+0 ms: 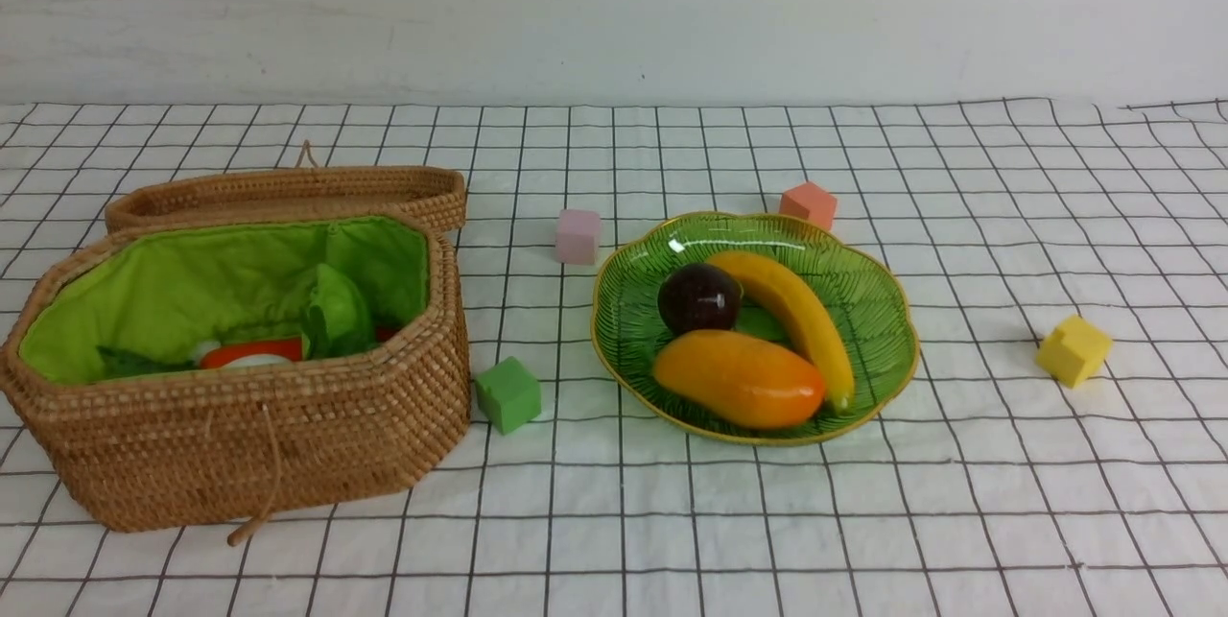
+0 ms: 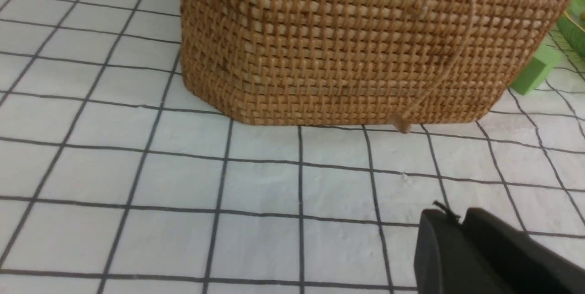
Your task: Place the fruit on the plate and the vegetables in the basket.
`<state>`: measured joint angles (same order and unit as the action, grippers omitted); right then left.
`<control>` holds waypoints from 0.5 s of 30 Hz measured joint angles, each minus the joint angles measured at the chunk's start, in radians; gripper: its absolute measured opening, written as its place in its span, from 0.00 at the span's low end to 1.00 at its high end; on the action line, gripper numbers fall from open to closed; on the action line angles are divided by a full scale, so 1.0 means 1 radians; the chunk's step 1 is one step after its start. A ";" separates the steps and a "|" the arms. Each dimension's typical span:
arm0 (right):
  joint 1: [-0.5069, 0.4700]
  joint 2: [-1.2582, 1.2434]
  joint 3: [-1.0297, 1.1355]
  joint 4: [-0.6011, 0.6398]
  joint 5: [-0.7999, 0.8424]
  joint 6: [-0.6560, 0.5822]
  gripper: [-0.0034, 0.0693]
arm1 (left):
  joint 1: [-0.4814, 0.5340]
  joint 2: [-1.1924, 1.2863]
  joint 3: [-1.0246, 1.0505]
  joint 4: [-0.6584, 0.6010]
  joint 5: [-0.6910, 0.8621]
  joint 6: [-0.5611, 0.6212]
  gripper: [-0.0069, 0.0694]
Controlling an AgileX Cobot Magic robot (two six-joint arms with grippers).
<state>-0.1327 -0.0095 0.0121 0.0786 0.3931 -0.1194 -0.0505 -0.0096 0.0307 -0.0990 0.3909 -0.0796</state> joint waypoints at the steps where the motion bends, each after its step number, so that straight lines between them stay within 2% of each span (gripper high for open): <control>1: 0.000 0.000 0.000 0.000 0.000 0.000 0.12 | -0.034 0.000 0.000 0.000 0.000 0.000 0.17; 4: 0.000 0.000 0.000 0.000 0.000 0.000 0.13 | -0.067 0.000 0.000 0.000 0.000 0.000 0.17; 15: 0.000 0.000 0.000 -0.001 0.000 0.000 0.15 | -0.068 0.000 0.000 0.000 0.000 0.000 0.17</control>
<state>-0.1327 -0.0095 0.0124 0.0775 0.3931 -0.1194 -0.1184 -0.0096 0.0307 -0.0990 0.3909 -0.0796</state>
